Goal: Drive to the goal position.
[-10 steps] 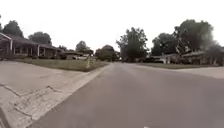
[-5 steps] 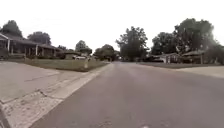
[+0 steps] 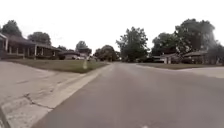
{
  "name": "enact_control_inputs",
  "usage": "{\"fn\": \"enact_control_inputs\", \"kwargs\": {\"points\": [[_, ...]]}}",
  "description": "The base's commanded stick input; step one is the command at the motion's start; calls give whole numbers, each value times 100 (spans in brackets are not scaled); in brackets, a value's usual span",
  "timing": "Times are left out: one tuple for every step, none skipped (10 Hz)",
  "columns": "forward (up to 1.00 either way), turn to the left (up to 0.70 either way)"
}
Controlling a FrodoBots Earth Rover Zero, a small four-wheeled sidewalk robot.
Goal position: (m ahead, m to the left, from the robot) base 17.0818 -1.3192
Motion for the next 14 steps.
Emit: {"fn": "enact_control_inputs", "kwargs": {"points": [[70, 0], [70, 0], [70, 0], [70, 0], [70, 0], [70, 0], [70, 0], [70, 0], [70, 0], [70, 0], [70, 0], [70, 0], [70, 0], [70, 0]]}}
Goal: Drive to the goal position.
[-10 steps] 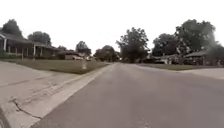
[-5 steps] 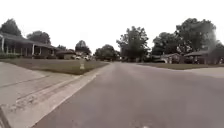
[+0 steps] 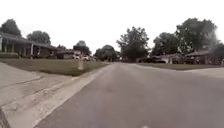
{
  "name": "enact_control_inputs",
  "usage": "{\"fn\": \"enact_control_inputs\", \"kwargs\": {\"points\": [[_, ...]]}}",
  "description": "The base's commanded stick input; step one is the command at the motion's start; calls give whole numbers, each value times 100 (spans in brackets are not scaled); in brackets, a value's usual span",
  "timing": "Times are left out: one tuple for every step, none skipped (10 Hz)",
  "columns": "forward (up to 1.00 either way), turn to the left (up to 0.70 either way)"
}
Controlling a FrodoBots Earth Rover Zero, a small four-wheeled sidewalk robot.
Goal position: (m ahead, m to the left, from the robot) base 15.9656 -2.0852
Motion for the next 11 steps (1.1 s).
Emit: {"fn": "enact_control_inputs", "kwargs": {"points": [[70, 0], [70, 0], [70, 0], [70, 0], [70, 0], [70, 0], [70, 0], [70, -19], [70, -35], [70, -35], [70, -35]]}}
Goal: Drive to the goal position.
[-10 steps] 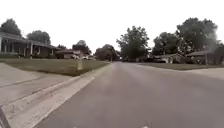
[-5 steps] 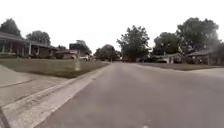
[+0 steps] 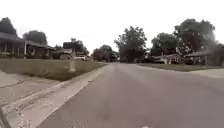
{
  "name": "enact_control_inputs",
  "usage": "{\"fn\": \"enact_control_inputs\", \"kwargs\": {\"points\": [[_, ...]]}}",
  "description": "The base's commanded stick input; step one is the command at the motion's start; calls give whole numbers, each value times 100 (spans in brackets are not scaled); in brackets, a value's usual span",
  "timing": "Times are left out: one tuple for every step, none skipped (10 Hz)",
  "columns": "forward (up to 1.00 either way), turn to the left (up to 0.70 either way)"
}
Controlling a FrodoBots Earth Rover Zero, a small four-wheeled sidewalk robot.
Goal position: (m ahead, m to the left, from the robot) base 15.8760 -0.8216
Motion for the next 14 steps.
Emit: {"fn": "enact_control_inputs", "kwargs": {"points": [[70, -32], [70, -14], [70, 0], [70, 0], [70, 0], [70, 0], [70, 0], [70, 0], [70, 0], [70, 0], [70, 0], [70, 0], [70, 0], [70, 0]]}}
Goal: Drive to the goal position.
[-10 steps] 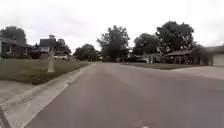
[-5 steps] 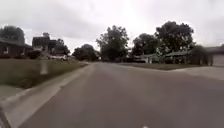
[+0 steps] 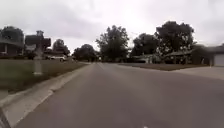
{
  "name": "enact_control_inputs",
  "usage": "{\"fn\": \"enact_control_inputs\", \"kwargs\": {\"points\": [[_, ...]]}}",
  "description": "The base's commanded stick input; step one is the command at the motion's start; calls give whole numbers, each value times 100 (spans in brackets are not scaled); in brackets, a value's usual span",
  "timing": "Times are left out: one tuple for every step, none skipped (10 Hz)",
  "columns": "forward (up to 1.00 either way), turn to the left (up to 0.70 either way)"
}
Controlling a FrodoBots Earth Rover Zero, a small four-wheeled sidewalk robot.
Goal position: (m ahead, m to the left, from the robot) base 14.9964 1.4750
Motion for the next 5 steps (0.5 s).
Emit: {"fn": "enact_control_inputs", "kwargs": {"points": [[70, 0], [70, 4], [70, 25], [70, 19], [70, 0]]}}
